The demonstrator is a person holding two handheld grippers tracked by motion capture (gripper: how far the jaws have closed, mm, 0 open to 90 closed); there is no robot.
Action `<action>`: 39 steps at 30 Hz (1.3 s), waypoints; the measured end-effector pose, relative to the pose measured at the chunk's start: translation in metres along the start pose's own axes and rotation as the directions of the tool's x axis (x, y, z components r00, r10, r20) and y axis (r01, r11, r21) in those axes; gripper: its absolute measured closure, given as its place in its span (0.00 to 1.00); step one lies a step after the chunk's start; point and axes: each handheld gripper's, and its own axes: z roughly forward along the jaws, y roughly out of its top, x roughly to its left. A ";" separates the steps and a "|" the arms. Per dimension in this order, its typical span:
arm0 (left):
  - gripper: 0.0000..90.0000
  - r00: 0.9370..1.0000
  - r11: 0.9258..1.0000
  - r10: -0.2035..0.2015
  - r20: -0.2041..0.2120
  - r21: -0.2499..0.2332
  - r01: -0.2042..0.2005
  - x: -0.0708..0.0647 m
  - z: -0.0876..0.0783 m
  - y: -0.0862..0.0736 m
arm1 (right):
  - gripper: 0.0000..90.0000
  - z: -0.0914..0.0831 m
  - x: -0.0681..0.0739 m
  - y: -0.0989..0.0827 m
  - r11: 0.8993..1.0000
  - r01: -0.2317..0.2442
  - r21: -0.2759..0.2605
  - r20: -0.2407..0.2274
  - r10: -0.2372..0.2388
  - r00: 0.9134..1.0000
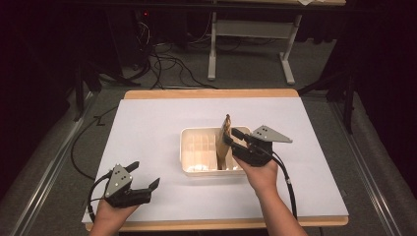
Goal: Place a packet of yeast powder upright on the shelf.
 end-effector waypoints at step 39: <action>0.15 1.000 1.000 -0.016 0.020 0.012 0.016 0.001 0.010 -0.002 | 0.16 -0.082 -0.046 -0.027 1.000 -0.008 0.016 0.092 0.006 0.996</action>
